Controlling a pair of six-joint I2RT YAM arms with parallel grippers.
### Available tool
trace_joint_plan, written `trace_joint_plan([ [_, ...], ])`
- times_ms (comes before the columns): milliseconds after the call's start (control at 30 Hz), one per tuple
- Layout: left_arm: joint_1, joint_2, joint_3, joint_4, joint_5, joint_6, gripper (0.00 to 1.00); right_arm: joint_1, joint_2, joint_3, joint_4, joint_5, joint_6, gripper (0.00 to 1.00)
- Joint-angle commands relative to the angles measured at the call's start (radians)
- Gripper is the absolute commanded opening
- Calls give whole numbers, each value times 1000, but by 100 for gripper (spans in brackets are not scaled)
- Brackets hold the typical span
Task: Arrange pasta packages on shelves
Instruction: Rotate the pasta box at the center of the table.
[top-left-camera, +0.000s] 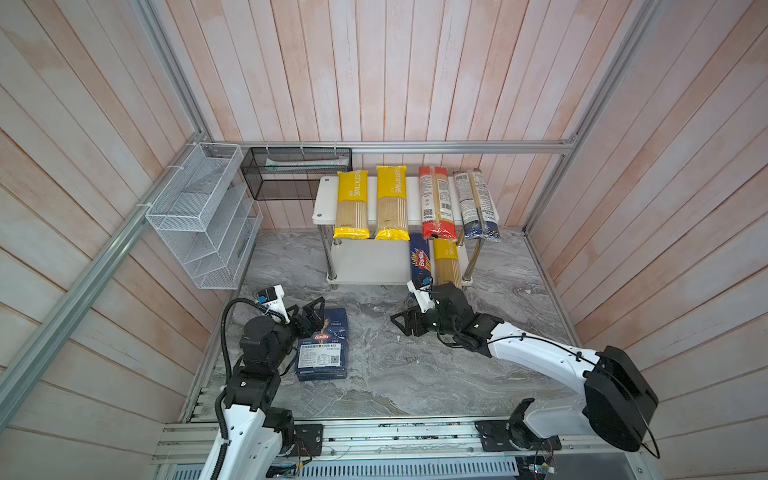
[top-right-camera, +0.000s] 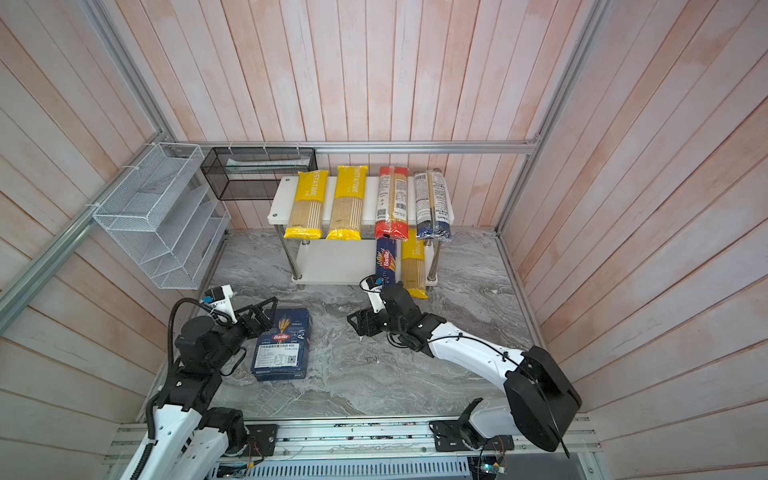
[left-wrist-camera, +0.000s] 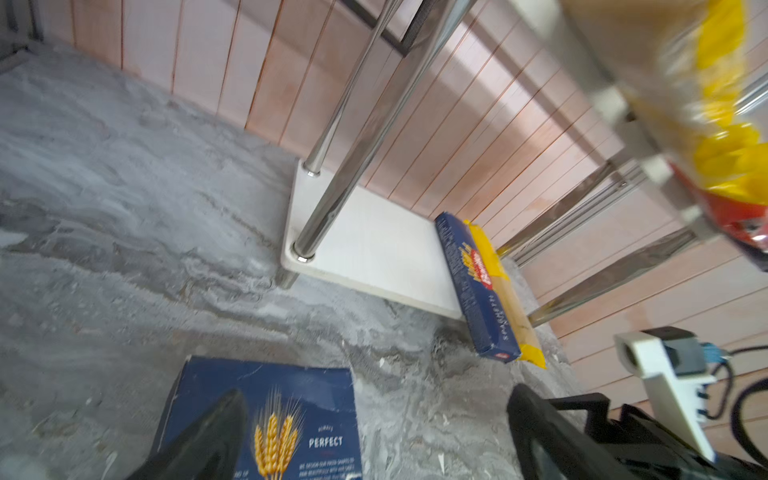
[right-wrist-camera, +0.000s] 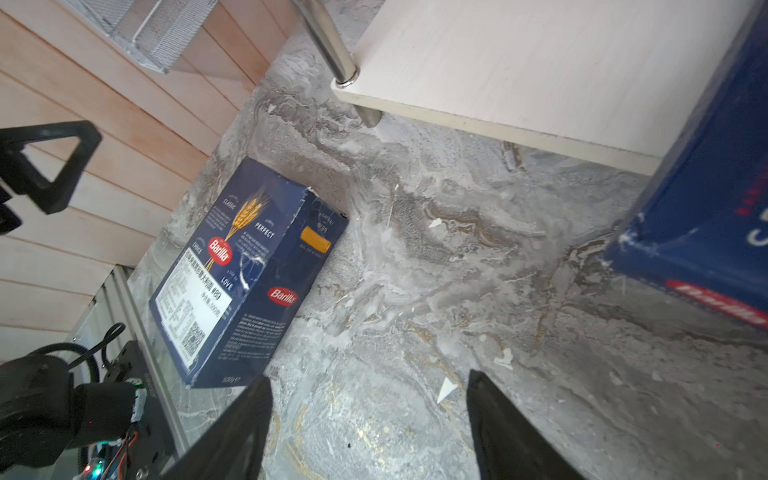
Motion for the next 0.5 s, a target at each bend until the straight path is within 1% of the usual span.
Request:
trace_joint_plan([
  [0, 4, 34, 44, -183, -65, -14, 100, 15, -43, -45, 30, -25, -23, 74],
  [167, 4, 56, 57, -240, -152, -49, 100, 31, -134, -146, 67, -20, 5, 74],
  [300, 8, 81, 40, -229, -210, -78, 100, 38, -193, -175, 27, -26, 19, 74],
  [467, 25, 118, -1, -158, -181, -82, 100, 43, -242, -225, 49, -30, 36, 74],
])
